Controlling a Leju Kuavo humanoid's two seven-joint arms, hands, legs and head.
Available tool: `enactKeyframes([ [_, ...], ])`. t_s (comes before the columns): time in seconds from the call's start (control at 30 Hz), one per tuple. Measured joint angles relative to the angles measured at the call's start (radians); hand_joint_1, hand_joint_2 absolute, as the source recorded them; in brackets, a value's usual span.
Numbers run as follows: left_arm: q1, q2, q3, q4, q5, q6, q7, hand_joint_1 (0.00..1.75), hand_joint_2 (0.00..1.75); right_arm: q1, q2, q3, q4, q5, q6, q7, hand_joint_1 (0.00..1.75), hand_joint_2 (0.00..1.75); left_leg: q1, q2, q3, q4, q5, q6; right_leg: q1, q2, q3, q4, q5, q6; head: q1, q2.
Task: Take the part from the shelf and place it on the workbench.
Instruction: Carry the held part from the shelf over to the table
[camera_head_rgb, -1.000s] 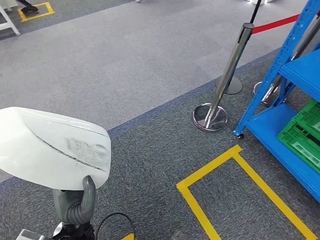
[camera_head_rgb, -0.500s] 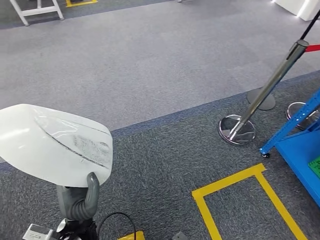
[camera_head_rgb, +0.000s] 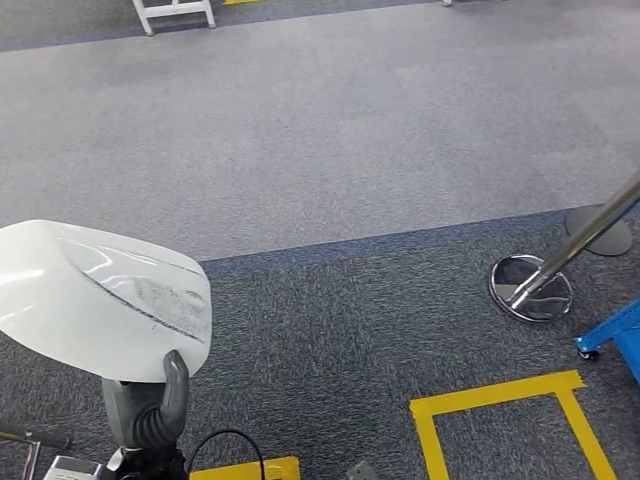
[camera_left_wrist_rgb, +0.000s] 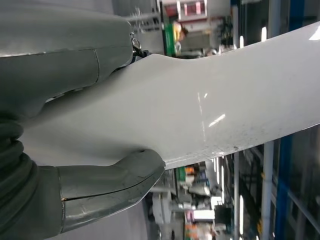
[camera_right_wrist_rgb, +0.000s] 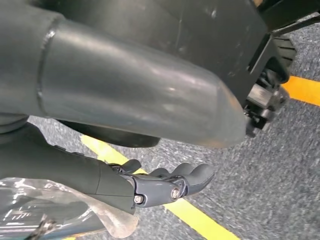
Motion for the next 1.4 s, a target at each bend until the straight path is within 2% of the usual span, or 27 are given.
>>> enactKeyframes([
  [0.03,0.003,0.000,0.001,-0.001,-0.003,0.002,0.000,1.75,1.75,-0.001,0.000,-0.001,0.000,0.001,0.000,0.000,0.00,0.00,-0.001,0.010,0.031,-0.059,0.036,0.003,0.001,-0.013,0.004,0.000,-0.003,0.001,0.000,0.000],
  [0.1,0.006,-0.001,0.002,-0.007,-0.009,0.008,0.000,1.75,1.75,-0.001,0.000,-0.002,0.000,0.003,-0.002,-0.001,0.00,0.00,-0.012,0.063,0.099,-0.191,0.084,0.014,0.004,-0.034,0.013,0.000,-0.011,0.005,0.000,0.000],
  [0.17,0.010,-0.001,0.003,-0.015,-0.011,0.014,0.000,1.75,1.75,-0.002,0.001,-0.005,0.000,0.003,-0.008,-0.004,0.00,0.00,-0.025,0.097,0.125,-0.248,0.088,0.025,0.008,-0.055,0.018,-0.001,-0.017,0.015,0.000,0.000],
  [0.23,0.017,-0.001,0.005,-0.021,-0.011,0.020,0.000,1.75,1.75,-0.004,0.001,-0.010,0.000,0.002,-0.012,-0.008,0.00,0.00,-0.027,0.077,0.126,-0.257,0.087,0.036,0.008,-0.076,0.023,-0.004,-0.023,0.025,0.001,0.000],
  [0.27,0.019,0.000,0.008,-0.025,-0.008,0.024,0.000,1.75,1.75,-0.005,0.002,-0.011,0.000,0.003,-0.012,-0.008,0.00,0.00,-0.025,0.064,0.130,-0.262,0.089,0.042,0.006,-0.067,0.024,0.000,-0.030,0.029,0.002,0.000],
  [0.3,0.020,0.000,0.011,-0.030,-0.003,0.027,0.000,1.75,1.75,-0.007,0.002,-0.011,-0.001,0.004,-0.013,-0.008,0.00,0.00,-0.022,0.052,0.134,-0.268,0.093,0.049,0.005,-0.042,0.017,0.018,-0.044,0.032,0.004,0.000],
  [0.37,0.018,-0.002,0.018,-0.041,0.009,0.027,0.000,1.75,1.75,-0.006,0.002,-0.012,-0.001,0.006,-0.017,-0.008,0.00,0.00,-0.016,0.027,0.140,-0.275,0.097,0.060,0.002,0.026,-0.032,0.118,-0.096,0.036,0.011,0.000],
  [0.43,0.020,-0.003,0.029,-0.052,0.018,0.021,0.000,1.75,1.75,-0.003,0.001,-0.016,-0.001,0.010,-0.026,-0.012,0.00,0.00,-0.015,-0.002,0.140,-0.275,0.096,0.065,0.002,0.054,-0.106,0.249,-0.141,0.039,0.013,0.000],
  [0.47,0.021,-0.003,0.036,-0.058,0.021,0.018,0.000,1.75,1.75,-0.002,0.001,-0.017,-0.001,0.014,-0.029,-0.015,0.00,0.00,-0.014,-0.017,0.141,-0.274,0.096,0.065,0.001,0.057,-0.130,0.280,-0.139,0.041,0.013,0.000],
  [0.53,0.023,-0.003,0.048,-0.074,0.024,0.013,0.000,1.75,1.75,-0.002,0.000,-0.019,-0.001,0.020,-0.033,-0.024,0.00,0.00,-0.012,-0.047,0.144,-0.272,0.094,0.063,-0.001,0.060,-0.127,0.236,-0.081,0.044,0.013,0.000],
  [0.6,0.024,-0.004,0.057,-0.092,0.026,0.011,0.000,1.75,1.75,-0.002,0.001,-0.019,0.000,0.027,-0.032,-0.031,0.00,0.00,-0.008,-0.076,0.145,-0.264,0.088,0.053,-0.009,0.098,-0.075,0.104,-0.007,0.047,0.013,0.000],
  [0.67,0.026,-0.004,0.068,-0.114,0.030,0.008,0.000,1.75,1.75,-0.002,0.001,-0.019,0.000,0.036,-0.030,-0.034,0.00,0.00,-0.005,-0.098,0.137,-0.254,0.084,0.040,-0.013,0.139,-0.036,0.022,0.017,0.044,0.013,0.000],
  [0.7,0.029,-0.004,0.076,-0.125,0.032,0.006,0.000,1.75,1.75,-0.002,0.001,-0.019,0.000,0.040,-0.029,-0.033,0.00,0.00,-0.003,-0.108,0.132,-0.252,0.085,0.033,-0.011,0.147,-0.030,0.015,0.012,0.039,0.013,0.000],
  [0.73,0.034,-0.004,0.084,-0.138,0.036,0.002,0.000,1.75,1.75,-0.002,0.001,-0.020,0.000,0.044,-0.029,-0.032,0.00,0.00,-0.001,-0.117,0.129,-0.252,0.087,0.027,-0.011,0.137,-0.026,0.013,0.012,0.032,0.012,0.000],
  [0.77,0.038,-0.004,0.093,-0.149,0.040,0.000,0.000,1.75,1.75,-0.002,0.001,-0.020,0.000,0.046,-0.028,-0.028,0.00,0.00,0.000,-0.112,0.127,-0.251,0.086,0.022,-0.010,0.126,-0.023,0.010,0.014,0.026,0.012,0.000],
  [0.83,0.045,-0.001,0.106,-0.161,0.047,0.002,0.000,1.75,1.75,-0.002,0.002,-0.020,0.000,0.049,-0.025,-0.023,0.00,0.00,-0.003,-0.065,0.108,-0.211,0.061,0.013,-0.012,0.098,-0.015,0.001,0.015,0.013,0.008,0.000],
  [0.9,0.052,0.001,0.111,-0.163,0.050,0.006,0.000,1.75,1.75,0.001,0.003,-0.021,0.000,0.053,-0.015,-0.010,0.00,0.00,-0.002,-0.015,0.054,-0.096,0.004,0.005,-0.009,0.064,-0.009,-0.002,0.011,0.004,0.004,0.000],
  [0.97,0.069,-0.002,0.118,-0.163,0.053,-0.002,0.000,1.75,1.75,0.003,0.002,-0.020,0.000,0.066,-0.001,0.017,0.00,0.00,0.003,-0.007,0.003,0.006,-0.028,-0.001,-0.007,0.029,-0.005,-0.001,0.005,0.000,0.004,0.000],
  [1.0,0.079,-0.005,0.122,-0.163,0.055,-0.007,0.000,1.75,1.75,0.003,0.002,-0.019,0.000,0.075,0.003,0.030,0.00,0.00,0.005,-0.005,0.000,0.010,-0.017,-0.003,-0.007,0.015,-0.002,-0.001,0.002,0.001,0.004,0.000],
  [1.07,0.093,-0.013,0.130,-0.164,0.056,-0.013,0.000,1.75,1.75,0.002,0.002,-0.017,0.000,0.086,0.007,0.047,0.00,0.00,0.007,0.015,0.049,-0.092,0.050,-0.002,-0.007,-0.012,0.007,-0.001,-0.005,0.004,0.004,0.000],
  [1.13,0.098,-0.021,0.134,-0.166,0.057,-0.014,0.000,1.75,1.75,0.002,0.003,-0.015,0.000,0.091,0.009,0.054,0.00,0.00,-0.003,0.069,0.108,-0.208,0.090,0.005,-0.002,-0.034,0.016,-0.001,-0.015,0.014,0.003,0.000],
  [1.2,0.102,-0.027,0.138,-0.168,0.057,-0.015,0.000,1.75,1.75,0.001,0.003,-0.015,0.000,0.092,0.009,0.057,0.00,0.00,-0.014,0.096,0.122,-0.243,0.086,0.017,0.003,-0.055,0.023,-0.002,-0.022,0.025,0.004,0.000],
  [1.23,0.105,-0.029,0.140,-0.169,0.057,-0.015,0.000,1.75,1.75,-0.001,0.003,-0.015,0.000,0.092,0.009,0.058,0.00,0.00,-0.015,0.086,0.121,-0.247,0.085,0.024,0.004,-0.068,0.028,-0.005,-0.024,0.030,0.004,0.000],
  [1.27,0.109,-0.031,0.142,-0.170,0.057,-0.015,0.000,1.75,1.75,-0.003,0.003,-0.014,0.000,0.092,0.010,0.059,0.00,0.00,-0.014,0.074,0.122,-0.250,0.086,0.031,0.002,-0.069,0.030,-0.005,-0.029,0.035,0.005,0.000],
  [1.3,0.111,-0.034,0.144,-0.172,0.057,-0.015,0.000,1.75,1.75,-0.005,0.003,-0.014,0.000,0.092,0.010,0.059,0.00,0.00,-0.011,0.061,0.125,-0.254,0.087,0.038,0.000,-0.053,0.029,0.003,-0.038,0.039,0.006,0.000],
  [1.33,0.111,-0.036,0.145,-0.174,0.057,-0.015,0.000,1.75,1.75,-0.007,0.003,-0.013,0.000,0.092,0.010,0.058,0.00,0.00,-0.009,0.049,0.127,-0.258,0.089,0.045,-0.002,-0.024,0.017,0.030,-0.056,0.042,0.008,0.000],
  [1.4,0.111,-0.042,0.146,-0.177,0.057,-0.015,0.000,1.75,1.75,-0.005,0.003,-0.012,0.000,0.092,0.010,0.058,0.00,0.00,-0.006,0.025,0.129,-0.260,0.089,0.056,-0.004,0.037,-0.042,0.144,-0.111,0.044,0.013,0.000],
])
